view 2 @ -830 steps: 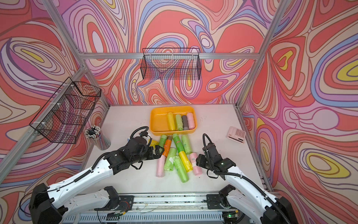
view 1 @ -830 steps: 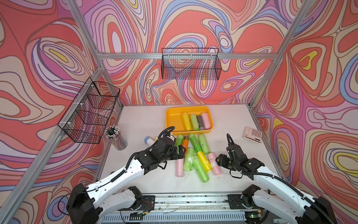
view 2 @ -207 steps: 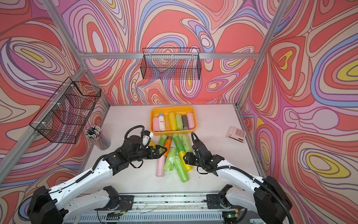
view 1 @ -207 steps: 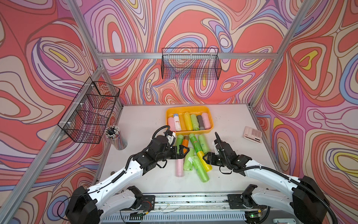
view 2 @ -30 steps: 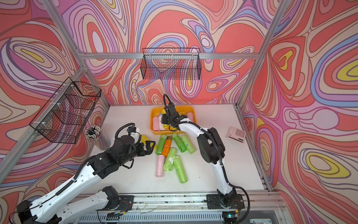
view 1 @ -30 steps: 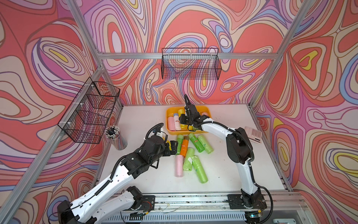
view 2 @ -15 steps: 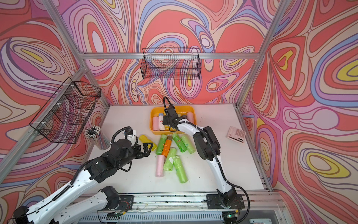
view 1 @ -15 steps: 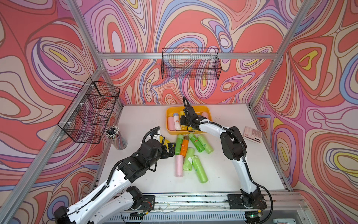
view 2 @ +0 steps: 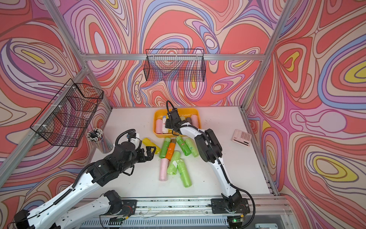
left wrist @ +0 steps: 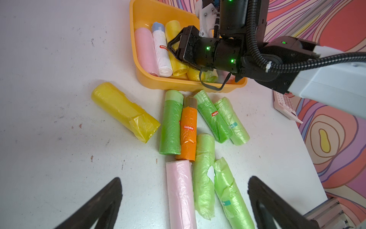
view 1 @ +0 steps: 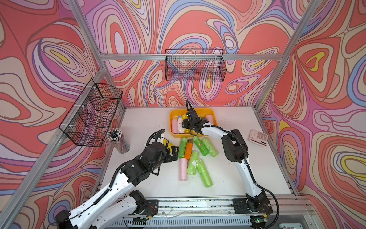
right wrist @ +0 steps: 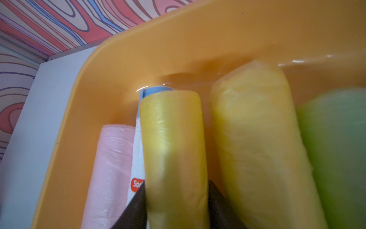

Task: Put the roll of trash bags into the storage box
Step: Place the roll of trash bags in the storage box.

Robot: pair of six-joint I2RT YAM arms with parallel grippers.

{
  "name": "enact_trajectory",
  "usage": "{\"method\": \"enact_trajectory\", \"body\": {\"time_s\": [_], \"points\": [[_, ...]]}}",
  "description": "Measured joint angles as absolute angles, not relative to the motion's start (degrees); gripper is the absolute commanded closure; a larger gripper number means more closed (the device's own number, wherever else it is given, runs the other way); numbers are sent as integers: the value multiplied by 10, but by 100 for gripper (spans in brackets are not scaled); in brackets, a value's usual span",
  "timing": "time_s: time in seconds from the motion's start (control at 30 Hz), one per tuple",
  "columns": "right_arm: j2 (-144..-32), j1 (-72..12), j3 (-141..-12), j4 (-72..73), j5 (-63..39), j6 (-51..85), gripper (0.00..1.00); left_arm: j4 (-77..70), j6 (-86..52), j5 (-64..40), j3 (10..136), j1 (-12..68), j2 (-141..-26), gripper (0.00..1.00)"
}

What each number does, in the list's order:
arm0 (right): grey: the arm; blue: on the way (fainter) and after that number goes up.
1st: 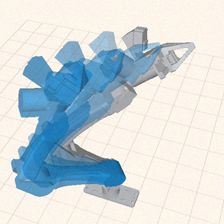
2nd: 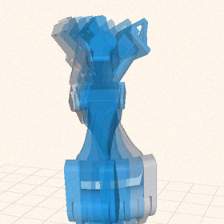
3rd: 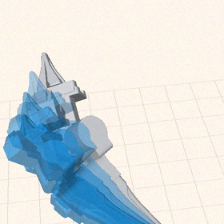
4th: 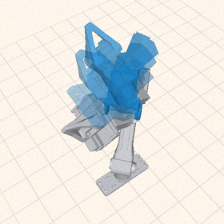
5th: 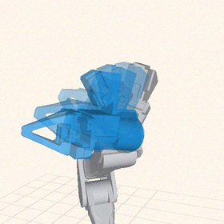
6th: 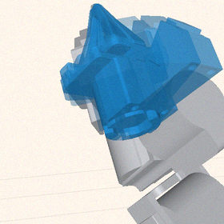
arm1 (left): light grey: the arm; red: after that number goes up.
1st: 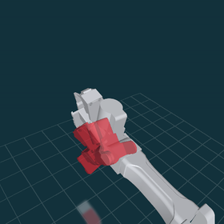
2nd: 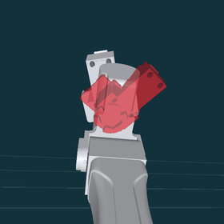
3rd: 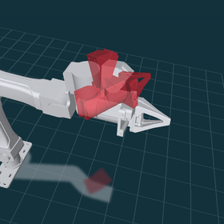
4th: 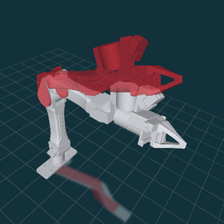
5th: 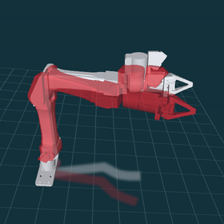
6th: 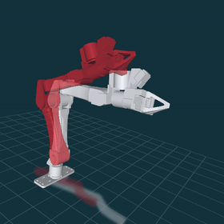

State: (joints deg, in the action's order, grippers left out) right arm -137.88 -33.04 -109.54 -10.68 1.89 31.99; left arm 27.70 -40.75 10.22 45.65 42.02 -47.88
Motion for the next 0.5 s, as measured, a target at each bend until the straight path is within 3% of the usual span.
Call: {"method": "enact_trajectory", "body": {"time_s": [0.13, 0.5], "points": [[-1375, -330, -1096, -101, 15, 322, 29, 277, -408, 105, 460, 420, -479, 0], [-1305, -326, -1081, -110, 3, 320, 27, 277, -408, 106, 461, 420, -488, 0]]}}
